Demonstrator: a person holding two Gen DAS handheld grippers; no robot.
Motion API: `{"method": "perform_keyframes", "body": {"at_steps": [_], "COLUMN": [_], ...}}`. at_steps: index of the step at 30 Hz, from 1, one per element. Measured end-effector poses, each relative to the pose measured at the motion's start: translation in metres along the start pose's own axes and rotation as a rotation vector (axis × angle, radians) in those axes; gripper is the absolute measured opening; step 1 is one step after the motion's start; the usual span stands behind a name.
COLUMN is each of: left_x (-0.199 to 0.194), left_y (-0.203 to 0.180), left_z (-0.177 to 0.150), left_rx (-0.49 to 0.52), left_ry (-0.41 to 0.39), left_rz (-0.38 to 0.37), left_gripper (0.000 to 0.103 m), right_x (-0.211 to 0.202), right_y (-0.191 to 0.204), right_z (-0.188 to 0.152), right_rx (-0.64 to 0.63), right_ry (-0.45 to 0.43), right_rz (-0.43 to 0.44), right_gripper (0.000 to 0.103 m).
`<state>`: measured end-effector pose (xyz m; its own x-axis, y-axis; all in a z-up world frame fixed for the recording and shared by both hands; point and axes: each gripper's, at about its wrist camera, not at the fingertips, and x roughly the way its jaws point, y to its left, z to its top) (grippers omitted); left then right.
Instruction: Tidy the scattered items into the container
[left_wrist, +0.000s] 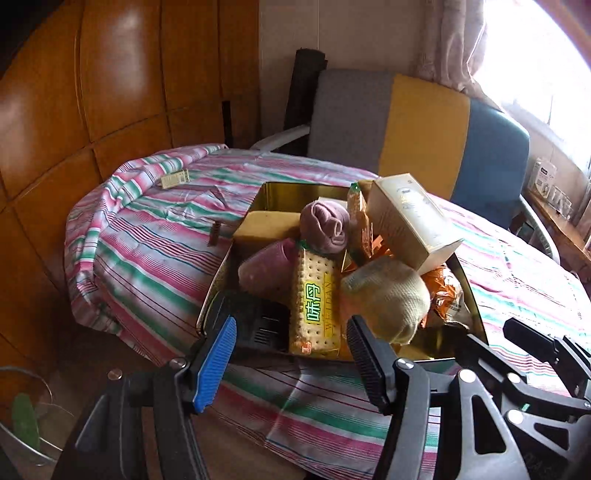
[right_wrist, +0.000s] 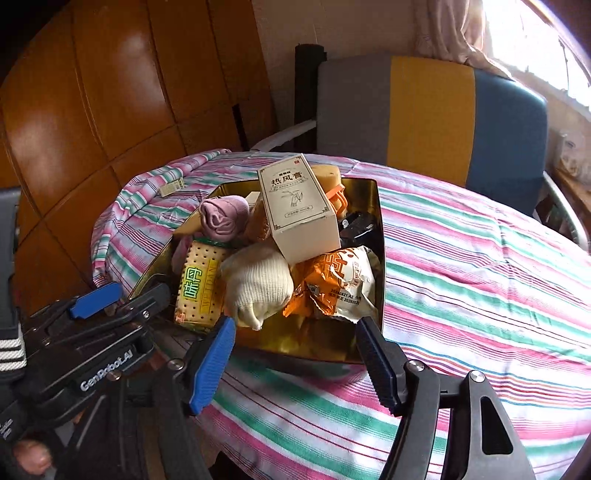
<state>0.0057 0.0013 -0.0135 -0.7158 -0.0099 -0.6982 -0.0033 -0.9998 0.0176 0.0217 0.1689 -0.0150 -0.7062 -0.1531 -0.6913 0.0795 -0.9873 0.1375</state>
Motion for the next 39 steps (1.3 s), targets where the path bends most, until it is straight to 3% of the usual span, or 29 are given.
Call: {"method": "perform_keyframes", "body": {"at_steps": [2,7,13,21,29,39], "left_x": [-0.006,-0.021,-0.023,-0.034,-0.039,-0.020], "left_y": [-0.003,0.001,-0.005,0.000,0.019,0.029], "left_z": [0.000,0.000,0.003,0.008,0.021,0.015], "left_rx": [0.022,0.015,0.110,0.091,-0.007,-0.037], "left_ry": [-0.008,-0.050,-0.053,-0.055,-0.093,-0.021], "left_rz": [0.032,0.000,0.091,0.021,0.099,0.133], "left_gripper": [0.064,0.064,0.064,0.063,0.063,0.061], "right_x": [-0.002,-0.004,-0.005,-0.009,-0.010,-0.007], "right_y": [0.000,0.000,-0.002,0.003,0.008,0.011], "right_z": [-0.001,-0.002,-0.001,-0.001,-0.001,-0.001], "right_rx": [0.003,0.006,0.012,-0.018,-0.042,-0.056], "right_ry": [-0.005,-0.012,-0.016,-0.036,-0.047,-0.041], "right_rz": [0.002,0.005,-0.004,0.005,0.008,0.010], "right_gripper": [0.073,0.074,0.075,0.077,0.078,0.079]}}
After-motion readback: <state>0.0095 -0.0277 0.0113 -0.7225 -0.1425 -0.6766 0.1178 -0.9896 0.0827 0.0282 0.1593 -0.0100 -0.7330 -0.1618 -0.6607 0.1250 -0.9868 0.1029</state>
